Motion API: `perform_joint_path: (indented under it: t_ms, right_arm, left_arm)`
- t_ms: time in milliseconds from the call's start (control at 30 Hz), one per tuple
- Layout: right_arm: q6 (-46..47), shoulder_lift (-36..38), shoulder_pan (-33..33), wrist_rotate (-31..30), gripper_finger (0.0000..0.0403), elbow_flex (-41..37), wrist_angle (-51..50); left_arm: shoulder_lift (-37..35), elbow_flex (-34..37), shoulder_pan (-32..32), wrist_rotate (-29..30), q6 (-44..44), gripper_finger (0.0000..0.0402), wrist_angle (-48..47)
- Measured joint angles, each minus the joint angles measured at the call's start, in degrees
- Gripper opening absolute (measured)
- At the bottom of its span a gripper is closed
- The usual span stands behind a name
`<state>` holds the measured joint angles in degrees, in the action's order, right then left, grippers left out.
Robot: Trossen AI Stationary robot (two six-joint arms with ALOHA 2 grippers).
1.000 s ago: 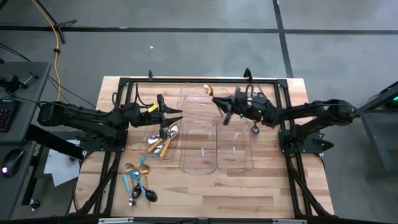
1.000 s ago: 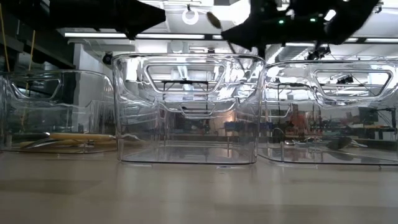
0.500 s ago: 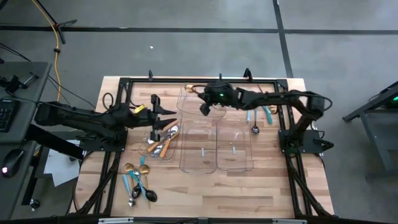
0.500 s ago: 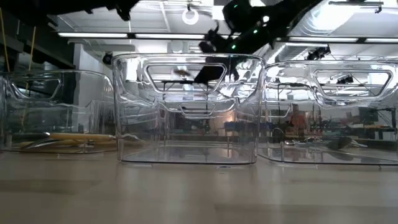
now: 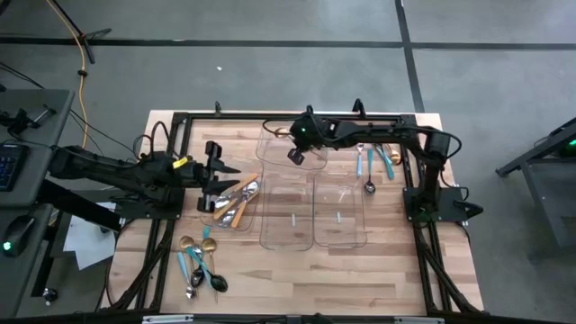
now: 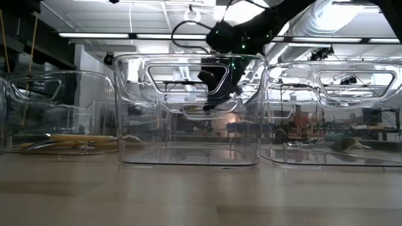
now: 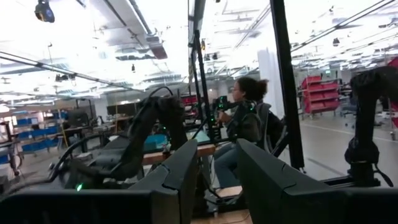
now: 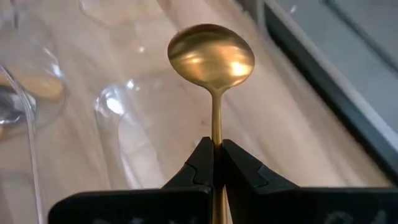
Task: Sort silverware by color (type)
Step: Put the gold spoon into the top transparent bin
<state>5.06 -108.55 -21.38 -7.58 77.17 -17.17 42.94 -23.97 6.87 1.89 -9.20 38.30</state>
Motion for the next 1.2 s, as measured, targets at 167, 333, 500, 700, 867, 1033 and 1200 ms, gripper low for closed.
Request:
perform_joint_path:
  t_ms: [167, 333, 500, 700, 867, 1033, 1200]
  right_arm:
    - [0.5, -2.4, -0.4, 3.1, 0.0005, 0.0, -0.3]
    - [0.5, -3.3, -0.4, 3.1, 0.0005, 0.0, -0.3]
    - [0.5, -3.3, -0.4, 3.1, 0.0005, 0.0, -0.4]
    - [1.1, -3.8, -0.4, 4.1, 0.0005, 0.0, -0.8]
    - [1.1, -5.9, -0.4, 4.6, 0.0005, -0.2, -1.6]
    - [1.5, -6.0, -0.4, 4.6, 0.0005, -0.2, -0.4]
    - [1.5, -6.0, -0.5, 4.4, 0.0005, -0.2, 0.1]
  left_arm:
    - [0.0, 0.0, 0.0, 0.1, 0.0, 0.0104, -0.6]
    - [0.0, 0.0, 0.0, 0.3, -1.1, 0.0104, -0.8]
    - [0.0, 0.0, 0.0, 0.3, -1.9, 0.0104, -1.2]
    - [0.0, 0.0, 0.0, 0.3, -1.9, 0.0104, -1.2]
    - [0.0, 0.0, 0.0, 0.3, -1.9, 0.0104, -1.2]
    - [0.0, 0.0, 0.0, 0.3, -2.0, 0.0104, -1.2]
    - [0.0, 0.0, 0.0, 0.3, -2.0, 0.0104, -1.3]
